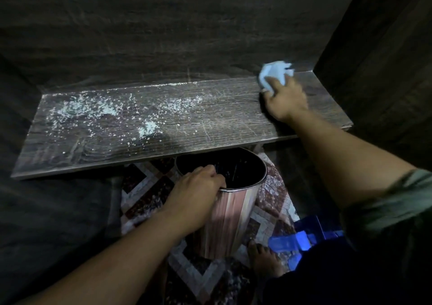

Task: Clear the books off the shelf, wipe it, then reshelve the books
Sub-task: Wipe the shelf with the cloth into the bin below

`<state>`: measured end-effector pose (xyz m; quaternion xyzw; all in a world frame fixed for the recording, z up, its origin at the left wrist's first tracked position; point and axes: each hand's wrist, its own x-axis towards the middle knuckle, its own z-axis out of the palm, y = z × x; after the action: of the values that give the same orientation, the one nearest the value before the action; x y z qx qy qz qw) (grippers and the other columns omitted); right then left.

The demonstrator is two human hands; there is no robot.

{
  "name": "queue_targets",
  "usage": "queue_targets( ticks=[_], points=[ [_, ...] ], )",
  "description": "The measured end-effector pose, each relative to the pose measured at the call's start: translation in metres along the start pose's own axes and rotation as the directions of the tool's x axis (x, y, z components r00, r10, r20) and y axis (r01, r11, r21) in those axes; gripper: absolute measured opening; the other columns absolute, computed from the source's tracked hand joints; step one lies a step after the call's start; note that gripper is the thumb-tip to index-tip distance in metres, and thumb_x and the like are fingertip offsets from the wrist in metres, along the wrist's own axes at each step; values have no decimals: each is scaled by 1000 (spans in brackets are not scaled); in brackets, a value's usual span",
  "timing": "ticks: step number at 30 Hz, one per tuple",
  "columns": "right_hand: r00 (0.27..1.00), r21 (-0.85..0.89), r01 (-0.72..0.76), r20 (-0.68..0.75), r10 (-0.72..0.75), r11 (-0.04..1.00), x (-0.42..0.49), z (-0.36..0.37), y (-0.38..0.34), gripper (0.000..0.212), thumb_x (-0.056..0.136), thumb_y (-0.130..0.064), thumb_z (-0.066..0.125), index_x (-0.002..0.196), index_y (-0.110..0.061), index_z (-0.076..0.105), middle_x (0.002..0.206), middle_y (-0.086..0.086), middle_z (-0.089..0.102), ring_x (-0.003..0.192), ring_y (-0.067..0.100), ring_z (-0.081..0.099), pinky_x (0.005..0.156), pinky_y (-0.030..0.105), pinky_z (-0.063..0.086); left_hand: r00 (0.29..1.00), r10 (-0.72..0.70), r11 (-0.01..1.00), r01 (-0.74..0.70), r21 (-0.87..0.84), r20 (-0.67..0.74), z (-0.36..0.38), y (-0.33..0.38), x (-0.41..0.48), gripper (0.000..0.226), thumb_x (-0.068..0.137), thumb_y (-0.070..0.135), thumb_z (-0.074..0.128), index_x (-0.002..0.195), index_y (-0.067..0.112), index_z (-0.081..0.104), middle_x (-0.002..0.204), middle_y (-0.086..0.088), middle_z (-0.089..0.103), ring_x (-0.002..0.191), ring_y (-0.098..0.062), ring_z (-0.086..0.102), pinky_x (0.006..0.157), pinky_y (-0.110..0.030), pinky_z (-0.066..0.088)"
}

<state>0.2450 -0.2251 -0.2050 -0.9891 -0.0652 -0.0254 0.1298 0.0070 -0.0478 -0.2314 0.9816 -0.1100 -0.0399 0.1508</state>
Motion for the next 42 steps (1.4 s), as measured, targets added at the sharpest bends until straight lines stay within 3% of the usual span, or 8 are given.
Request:
queue_targets(
  ticks=[6,10,14,24,31,35,39,42],
  points=[
    [888,244,440,27,-460,864,-68,16,-31,46,85,-22,49,129,-32,60,139,15,46,126,35,40,109,41,34,1000,-14,1000,14,3,4,-4,5,0,25,87,15,57,112,21,61,107,0,51,108,-23,51,91,-37,45],
    [982,52,103,-166,-93,993,-37,-3,5,46,88,-31,44,133,-34,55,139,16,44,122,40,43,105,43,37,1000,-28,999,28,-17,2,-6,4,-2,23,89,19,57,112,20,61,108,0,51,109,-22,49,93,-36,44],
    [975,-55,-222,-20,221,974,-10,-15,55,51,97,-41,36,147,-34,33,153,16,23,137,39,26,114,46,21,1000,-24,1000,24,-2,18,-5,1,-4,24,89,17,57,112,20,61,107,0,51,108,-23,50,92,-37,44],
    [865,248,407,205,-458,879,-86,1,-34,51,79,-29,45,127,-30,62,138,15,46,127,33,40,110,38,32,999,-26,1000,27,-12,40,-6,-1,-5,26,88,20,57,114,20,61,106,0,50,110,-23,50,91,-37,44],
    [854,335,326,297,-427,884,-118,-64,-29,35,83,-7,60,96,-37,74,115,-9,57,108,12,56,98,23,42,1000,-4,999,4,-55,12,-6,-10,-14,23,84,17,63,106,21,64,101,0,52,106,-24,53,89,-39,47],
    [897,237,436,-33,-442,868,-107,-62,-36,41,81,-12,57,115,-32,69,135,1,52,128,23,45,112,41,31,999,-10,999,11,-31,35,-6,-11,-16,24,86,20,61,109,22,62,104,2,51,109,-21,51,92,-38,45],
    [836,2,505,248,-490,863,-103,-27,-30,58,89,-17,59,139,-43,45,160,-6,16,149,22,3,118,51,0,999,-13,998,16,-63,51,-10,-10,-14,27,86,19,62,113,26,61,106,4,51,111,-18,49,93,-34,44],
    [832,-6,531,192,-521,847,-121,-22,-23,66,90,-19,57,147,-42,31,162,-4,0,148,24,-9,118,46,-7,999,6,995,-1,-102,51,-14,-12,-12,24,85,19,64,107,27,62,101,6,51,107,-18,51,89,-34,45]
  ],
)
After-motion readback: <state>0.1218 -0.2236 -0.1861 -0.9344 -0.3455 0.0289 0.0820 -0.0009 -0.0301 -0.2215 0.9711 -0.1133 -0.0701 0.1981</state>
